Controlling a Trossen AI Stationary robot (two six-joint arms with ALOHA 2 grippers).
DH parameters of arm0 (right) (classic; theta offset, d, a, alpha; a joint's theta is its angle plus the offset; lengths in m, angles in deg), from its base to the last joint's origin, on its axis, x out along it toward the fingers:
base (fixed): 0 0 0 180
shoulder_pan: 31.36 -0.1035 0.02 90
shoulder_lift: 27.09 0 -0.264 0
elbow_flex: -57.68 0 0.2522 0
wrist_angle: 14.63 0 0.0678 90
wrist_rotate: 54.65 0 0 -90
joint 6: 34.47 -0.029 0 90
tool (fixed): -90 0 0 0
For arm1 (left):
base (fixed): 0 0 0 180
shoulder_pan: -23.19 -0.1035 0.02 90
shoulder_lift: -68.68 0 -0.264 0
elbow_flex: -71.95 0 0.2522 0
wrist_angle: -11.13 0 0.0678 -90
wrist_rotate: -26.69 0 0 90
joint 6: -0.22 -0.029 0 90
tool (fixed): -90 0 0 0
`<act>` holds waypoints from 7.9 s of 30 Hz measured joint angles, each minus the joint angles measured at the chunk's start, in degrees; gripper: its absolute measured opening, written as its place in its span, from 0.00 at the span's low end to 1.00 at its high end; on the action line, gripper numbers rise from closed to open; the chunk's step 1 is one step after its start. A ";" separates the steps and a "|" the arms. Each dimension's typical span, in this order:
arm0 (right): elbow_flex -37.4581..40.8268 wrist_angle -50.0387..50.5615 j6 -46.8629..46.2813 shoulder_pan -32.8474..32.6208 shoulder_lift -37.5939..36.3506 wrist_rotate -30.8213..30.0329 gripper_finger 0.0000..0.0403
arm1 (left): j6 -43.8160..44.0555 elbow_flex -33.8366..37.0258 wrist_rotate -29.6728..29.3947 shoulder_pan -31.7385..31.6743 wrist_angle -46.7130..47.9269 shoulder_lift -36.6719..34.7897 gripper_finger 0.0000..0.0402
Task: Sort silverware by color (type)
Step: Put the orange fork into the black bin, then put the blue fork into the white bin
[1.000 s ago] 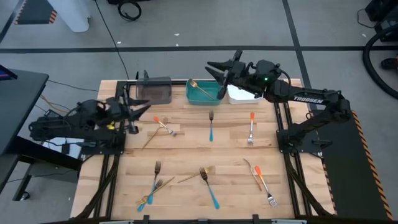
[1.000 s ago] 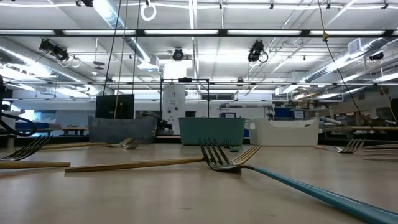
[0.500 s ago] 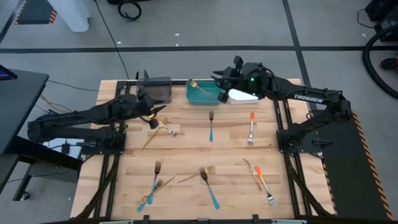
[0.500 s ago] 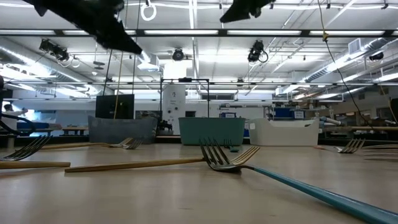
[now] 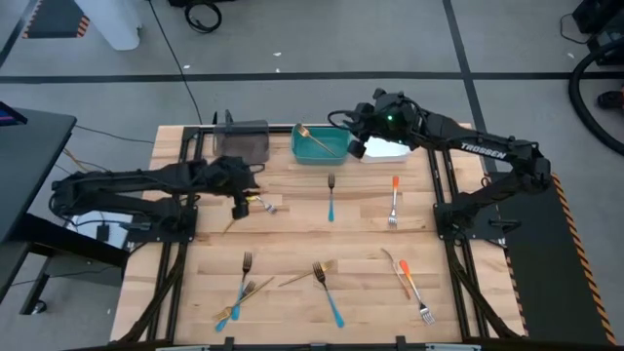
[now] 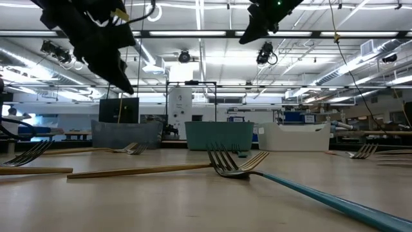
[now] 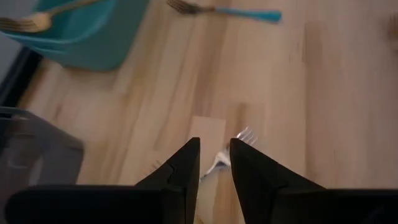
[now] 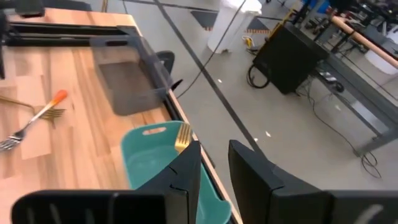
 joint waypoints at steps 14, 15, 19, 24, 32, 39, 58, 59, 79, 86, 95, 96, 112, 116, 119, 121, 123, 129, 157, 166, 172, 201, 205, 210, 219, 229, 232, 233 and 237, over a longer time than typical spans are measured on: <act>0.00 0.13 0.00 2.62 0.00 4.02 0.23 | -21.51 0.02 1.75 -1.17 -2.95 15.72 0.24; 0.00 0.11 0.00 2.62 0.00 4.04 0.23 | -23.24 0.02 1.75 -1.25 -3.93 16.41 0.24; 0.00 0.30 0.02 2.62 0.00 4.04 0.23 | -29.76 0.02 1.15 -1.94 -5.42 18.88 0.24; 0.00 2.21 0.01 2.58 0.02 4.04 0.23 | -34.10 0.02 0.90 -2.53 -4.11 21.29 0.24; 0.00 5.04 0.00 2.58 0.03 4.02 0.23 | -38.96 0.02 -0.21 -2.57 -4.92 24.58 0.24; 0.00 5.51 0.00 2.58 0.04 4.02 0.23 | -38.98 -0.04 -0.32 -3.00 -5.17 27.98 0.24; 0.00 5.51 -0.63 2.58 0.04 4.02 0.23 | -38.69 -0.63 2.21 -3.73 -6.03 30.59 0.03; 0.00 5.51 -0.63 2.58 0.04 4.02 0.23 | -38.14 -1.10 2.10 -3.70 -5.70 30.69 0.03; 0.00 5.55 -0.44 2.60 0.04 3.99 0.23 | -31.52 -30.03 -17.73 -17.51 12.37 27.85 0.02; 0.00 8.54 -1.63 2.38 0.04 3.98 0.23 | -27.12 -29.25 -5.20 -35.17 19.94 26.99 0.02; 0.00 9.36 -3.73 2.36 0.04 4.00 0.23 | -25.27 -27.63 -3.07 -36.19 11.47 27.26 0.03; 0.00 9.39 -4.15 2.36 0.04 4.00 0.23 | -24.69 -27.63 -3.05 -36.15 11.95 27.42 0.03; 0.02 21.99 -16.72 -0.91 0.04 5.43 0.23 | -14.73 -27.63 -2.66 -36.15 14.35 28.65 0.26; 0.02 25.09 -23.35 -2.13 0.04 5.46 0.23 | -9.62 -27.63 -2.63 -34.73 15.12 28.46 0.29; 0.02 28.30 -29.79 -3.66 0.04 5.89 0.23 | -6.68 -27.65 0.04 -32.82 16.35 27.84 0.28; 0.02 30.87 -33.89 -4.95 0.04 7.66 0.23 | -5.54 -27.63 3.16 -31.13 17.71 27.29 0.27; 0.02 33.77 -38.39 -6.55 0.04 9.73 0.23 | -4.36 -27.65 6.05 -28.89 17.72 26.49 0.27; 2.11 36.06 -55.12 -13.96 0.04 11.25 0.23 | -2.83 -27.65 10.03 -20.26 14.89 23.54 0.26; 3.78 24.20 -58.92 -30.10 1.73 11.60 0.23 | 17.08 -27.67 10.86 13.87 -4.19 28.25 0.26; 3.78 24.12 -52.14 -32.12 1.65 14.38 0.23 | 28.14 -27.67 9.25 19.83 -13.04 37.90 0.26; 3.78 24.26 -52.02 -34.68 1.64 14.40 0.23 | 33.26 -27.65 12.93 21.10 -14.16 42.68 0.26; 3.76 23.87 -56.15 -42.30 1.60 10.69 0.23 | 40.76 -27.65 20.64 22.21 -20.84 52.37 0.26; 3.72 23.74 -56.15 -42.30 1.62 10.55 0.23 | 40.77 -27.66 20.75 22.31 -21.71 52.97 0.26; 3.72 23.80 -57.52 -42.30 1.62 9.44 0.23 | 40.67 -27.61 20.84 22.37 -21.73 53.80 0.26; 3.72 23.78 -57.64 -42.30 1.62 9.44 0.23 | 40.60 -27.67 20.84 22.37 -23.03 54.39 0.26; 3.72 23.29 -57.66 -42.30 1.65 9.41 0.23 | 41.04 -27.67 20.88 22.69 -25.73 57.17 0.26; 3.72 23.25 -57.64 -42.30 1.66 9.37 0.23 | 40.72 -27.67 20.91 22.96 -25.96 57.24 0.26; 3.72 23.22 -57.64 -42.30 1.66 9.33 0.23 | 40.63 -27.67 21.13 23.06 -26.21 57.32 0.26; 3.72 23.23 -57.63 -42.30 1.66 9.23 0.23 | 40.60 -27.67 22.37 23.61 -26.37 57.39 0.20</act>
